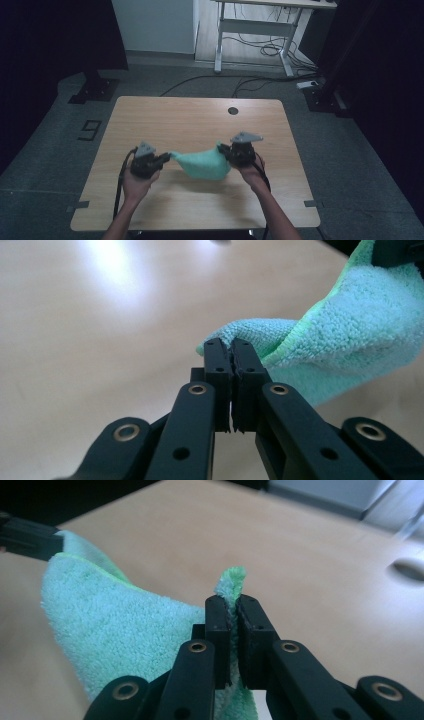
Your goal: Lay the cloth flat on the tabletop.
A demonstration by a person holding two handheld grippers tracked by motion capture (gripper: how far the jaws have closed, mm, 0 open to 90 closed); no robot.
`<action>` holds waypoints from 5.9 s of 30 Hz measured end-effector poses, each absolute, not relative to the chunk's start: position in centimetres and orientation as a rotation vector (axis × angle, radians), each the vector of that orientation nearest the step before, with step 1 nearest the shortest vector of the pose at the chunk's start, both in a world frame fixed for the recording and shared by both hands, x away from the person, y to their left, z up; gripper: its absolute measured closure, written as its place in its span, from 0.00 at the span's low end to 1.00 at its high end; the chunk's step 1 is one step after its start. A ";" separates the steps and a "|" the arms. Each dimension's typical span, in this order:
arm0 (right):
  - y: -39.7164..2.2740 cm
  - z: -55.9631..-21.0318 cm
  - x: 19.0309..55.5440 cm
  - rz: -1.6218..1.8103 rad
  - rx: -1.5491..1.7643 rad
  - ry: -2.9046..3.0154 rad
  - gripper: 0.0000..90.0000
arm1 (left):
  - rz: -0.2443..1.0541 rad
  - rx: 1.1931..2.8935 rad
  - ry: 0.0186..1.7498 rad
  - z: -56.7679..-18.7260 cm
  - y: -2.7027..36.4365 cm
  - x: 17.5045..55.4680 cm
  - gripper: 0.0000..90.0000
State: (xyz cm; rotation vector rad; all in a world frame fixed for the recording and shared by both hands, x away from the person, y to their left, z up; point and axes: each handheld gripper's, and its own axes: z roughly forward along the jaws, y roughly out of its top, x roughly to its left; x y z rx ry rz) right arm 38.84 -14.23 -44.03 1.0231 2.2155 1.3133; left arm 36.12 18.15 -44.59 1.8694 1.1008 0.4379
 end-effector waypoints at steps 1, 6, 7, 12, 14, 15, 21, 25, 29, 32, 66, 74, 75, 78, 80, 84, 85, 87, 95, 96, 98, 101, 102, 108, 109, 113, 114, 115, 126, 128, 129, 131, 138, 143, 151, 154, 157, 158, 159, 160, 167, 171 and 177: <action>-14.3 -43.0 40.1 1.315 1.024 2.186 0.94 | 0.445 1.861 1.102 -43.9 18.2 36.9 0.98; -15.3 -39.3 42.2 1.428 0.988 1.992 0.93 | 0.523 1.749 1.040 -38.8 18.4 38.6 0.98; -15.6 -38.8 41.8 1.457 0.956 1.949 0.93 | 0.529 1.734 1.020 -38.2 18.4 38.1 0.98; -16.3 -41.4 38.4 1.417 0.899 1.937 0.88 | 0.501 1.798 0.995 -41.3 17.6 34.8 0.97; -16.6 -44.2 36.9 1.380 0.938 1.993 0.87 | 0.422 1.838 1.020 -44.7 17.4 33.1 0.97; -16.9 -46.0 35.8 1.367 0.974 2.034 0.87 | 0.399 1.846 1.028 -45.8 17.3 32.5 0.97; -17.8 -51.7 31.5 1.323 1.061 2.154 0.72 | 0.273 1.935 1.086 -52.4 16.5 29.0 0.95; -18.3 -52.1 30.4 1.350 1.076 2.169 0.66 | 0.285 1.964 1.083 -52.8 16.5 28.2 0.88; -19.0 -51.2 29.5 1.402 1.071 2.141 0.66 | 0.285 1.939 1.082 -52.1 17.3 27.7 0.86; -19.4 -51.1 29.3 1.404 1.067 2.135 0.69 | 0.264 1.948 1.085 -52.3 17.3 27.5 0.85; -16.8 -55.2 30.3 1.089 1.128 2.285 0.62 | 0.304 2.043 1.158 -54.4 13.4 32.9 0.72; -17.8 -55.2 28.5 1.106 1.089 2.319 0.65 | 0.327 2.041 1.144 -54.4 13.6 31.5 0.68; -17.9 -55.2 28.5 1.108 1.087 2.320 0.65 | 0.347 2.033 1.165 -54.2 13.9 32.1 0.67; -18.0 -55.2 28.4 1.108 1.085 2.324 0.65 | 0.361 1.982 1.210 -53.4 14.8 34.4 0.66; -18.0 -55.2 28.4 1.107 1.082 2.325 0.65 | 0.356 1.970 1.231 -53.0 15.0 36.2 0.65; -18.1 -55.2 28.5 1.115 1.079 2.333 0.65 | 0.372 1.982 1.264 -52.6 14.7 39.9 0.60; -18.1 -55.2 28.5 1.115 1.078 2.331 0.65 | 0.370 1.981 1.268 -52.6 14.6 40.7 0.58; -18.1 -55.3 28.4 1.115 1.076 2.328 0.65 | 0.361 2.008 1.278 -52.9 14.4 42.0 0.56; -18.1 -55.2 28.5 1.117 1.071 2.335 0.65 | 0.349 2.040 1.171 -53.1 12.2 41.6 0.90; -18.2 -55.2 28.5 1.118 1.070 2.335 0.65 | 0.378 2.044 1.112 -52.8 11.4 40.7 0.92; -18.2 -55.3 28.5 1.123 1.071 2.333 0.65 | 0.433 2.096 0.978 -52.2 9.6 38.4 0.91; -18.2 -55.3 28.5 1.122 1.072 2.332 0.65 | 0.447 2.165 0.846 -52.4 7.5 35.1 0.84; -18.2 -55.3 28.5 1.123 1.072 2.332 0.65 | 0.457 2.180 0.837 -52.7 7.2 34.6 0.81; -18.1 -55.3 28.4 1.120 1.077 2.328 0.65 | 0.578 2.216 0.878 -53.9 6.5 34.8 0.70; -18.2 -55.3 28.4 1.123 1.076 2.327 0.65 | 0.574 2.215 0.879 -53.9 6.5 35.0 0.68; -18.3 -55.3 28.5 1.137 1.077 2.330 0.65 | 0.500 2.248 0.841 -53.9 6.4 35.7 0.81; -18.3 -55.3 28.5 1.136 1.077 2.330 0.65 | 0.477 2.252 0.834 -53.9 6.3 35.7 0.83; -18.3 -55.3 28.5 1.135 1.078 2.330 0.65 | 0.437 2.260 0.826 -54.0 6.3 35.8 0.84; -18.3 -55.3 28.5 1.136 1.082 2.329 0.65 | 0.476 2.206 0.832 -53.2 7.3 36.1 0.99; -18.4 -55.3 28.5 1.139 1.085 2.329 0.66 | 0.497 2.156 0.863 -52.4 8.2 36.6 0.99; -18.4 -55.3 28.5 1.140 1.086 2.329 0.66 | 0.507 2.130 0.886 -51.9 8.8 37.0 0.99; -18.4 -55.3 28.6 1.140 1.083 2.331 0.66 | 0.534 2.087 0.941 -51.1 10.2 38.1 0.99; -18.5 -55.3 28.6 1.148 1.090 2.335 0.66 | 0.503 2.097 1.208 -52.9 13.4 43.4 0.93; -18.7 -55.2 28.4 1.154 1.092 2.342 0.62 | 0.558 2.059 1.296 -53.8 13.9 44.1 0.69; -19.3 -52.9 29.5 1.224 1.099 2.285 0.53 | 0.588 2.010 1.206 -52.0 13.6 41.9 0.62; -18.5 -51.8 32.1 1.238 1.120 2.287 0.52 | 0.562 2.028 1.138 -51.8 12.7 41.2 0.64; -16.8 -51.3 35.2 1.222 1.119 2.292 0.57 | 0.564 2.059 1.119 -52.0 12.1 41.5 0.67; -16.0 -51.2 36.3 1.215 1.115 2.298 0.58 | 0.530 2.056 1.121 -52.1 12.1 41.7 0.68; -15.3 -51.2 37.3 1.209 1.117 2.309 0.58 | 0.520 2.052 1.122 -52.3 12.0 41.9 0.69; -14.5 -51.2 38.3 1.202 1.121 2.321 0.59 | 0.526 2.050 1.129 -52.6 11.9 42.1 0.69; -9.4 -53.7 43.0 1.180 1.159 2.343 0.61 | 0.471 2.076 1.203 -54.3 11.7 43.9 0.69; -8.7 -54.8 43.9 1.125 1.198 2.314 0.59 | 0.479 2.071 1.205 -54.4 11.8 44.0 0.72; -11.9 -55.0 44.1 1.050 1.273 2.207 0.56 | 0.483 2.064 1.219 -54.4 11.7 44.0 0.72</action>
